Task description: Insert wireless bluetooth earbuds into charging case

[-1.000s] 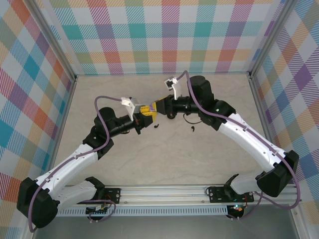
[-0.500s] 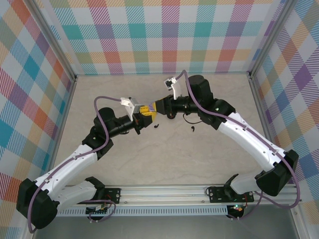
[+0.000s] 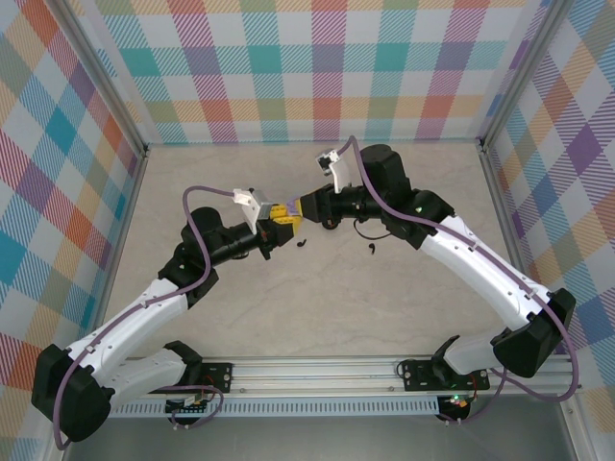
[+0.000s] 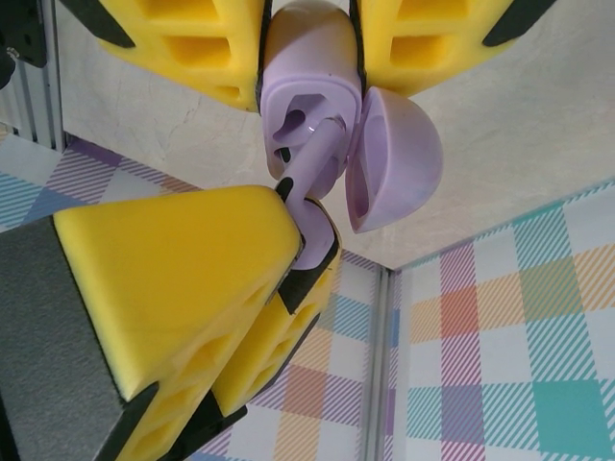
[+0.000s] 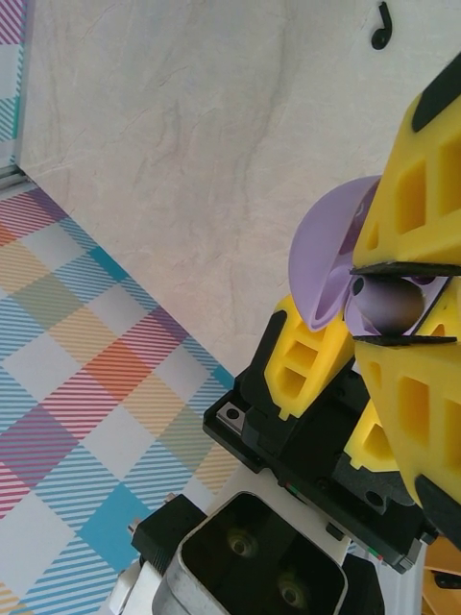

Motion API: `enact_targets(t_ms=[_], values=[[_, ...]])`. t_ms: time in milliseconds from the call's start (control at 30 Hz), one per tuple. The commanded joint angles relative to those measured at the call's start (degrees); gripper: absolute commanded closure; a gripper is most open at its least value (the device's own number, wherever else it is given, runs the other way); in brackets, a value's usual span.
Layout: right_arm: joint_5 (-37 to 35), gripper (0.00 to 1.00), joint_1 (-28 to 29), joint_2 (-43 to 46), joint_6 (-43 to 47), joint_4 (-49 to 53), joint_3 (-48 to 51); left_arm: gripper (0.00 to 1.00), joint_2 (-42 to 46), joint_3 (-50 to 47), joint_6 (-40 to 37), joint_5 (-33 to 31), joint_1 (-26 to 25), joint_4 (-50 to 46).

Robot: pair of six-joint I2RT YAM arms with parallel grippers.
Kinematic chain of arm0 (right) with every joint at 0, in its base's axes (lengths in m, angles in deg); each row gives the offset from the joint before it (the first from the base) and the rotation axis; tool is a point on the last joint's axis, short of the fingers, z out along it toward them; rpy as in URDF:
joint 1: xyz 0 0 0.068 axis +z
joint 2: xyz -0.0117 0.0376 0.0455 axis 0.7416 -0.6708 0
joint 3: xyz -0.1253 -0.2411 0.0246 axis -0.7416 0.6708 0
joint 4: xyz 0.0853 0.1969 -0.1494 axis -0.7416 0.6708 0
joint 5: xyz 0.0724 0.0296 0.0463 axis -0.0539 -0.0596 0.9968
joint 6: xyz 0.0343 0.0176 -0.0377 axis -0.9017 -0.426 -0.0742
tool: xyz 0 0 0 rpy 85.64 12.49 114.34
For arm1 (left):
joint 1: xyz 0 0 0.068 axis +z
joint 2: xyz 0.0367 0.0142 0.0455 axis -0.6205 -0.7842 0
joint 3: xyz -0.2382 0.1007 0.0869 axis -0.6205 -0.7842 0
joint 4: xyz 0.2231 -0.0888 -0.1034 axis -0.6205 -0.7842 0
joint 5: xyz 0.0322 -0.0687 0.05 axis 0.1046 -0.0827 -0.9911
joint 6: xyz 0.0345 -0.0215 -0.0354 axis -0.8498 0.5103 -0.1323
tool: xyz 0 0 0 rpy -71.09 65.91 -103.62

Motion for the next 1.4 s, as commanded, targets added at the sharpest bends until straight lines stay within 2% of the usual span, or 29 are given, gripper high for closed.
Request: enact_targets(t_ms=[0, 400, 767, 833, 1167, 1367], values=[[-0.29, 0.77, 0.27, -0.02, 0.99, 1.17, -1.73, 0.89, 1.09, 1.65, -2.98, -0.28, -0.95, 0.47], [-1.24, 0.77, 0.19, 0.82, 1.13, 2.49, -2.4, 0.89, -0.21, 2.52, -7.21, 0.09, -0.95, -1.96], [-1.77, 0.77, 0.19, 1.74, 1.74, 5.78, -3.17, 0.89, -1.45, 1.26, -8.91, -5.37, -0.95, -0.43], [-1.75, 0.77, 0.2, 2.13, 1.98, 6.78, -3.46, 0.9, -1.88, 1.7, -12.79, -1.14, -0.95, -2.07], [-0.8, 0.76, 0.1, 2.88, 2.22, 10.02, -3.73, 0.9, -1.91, 1.05, -18.71, 1.32, -0.95, -2.11], [-0.47, 0.76, 0.1, 2.59, 2.31, 10.11, -3.88, 0.9, -1.37, 1.13, -19.67, 2.7, -0.95, -2.83]])
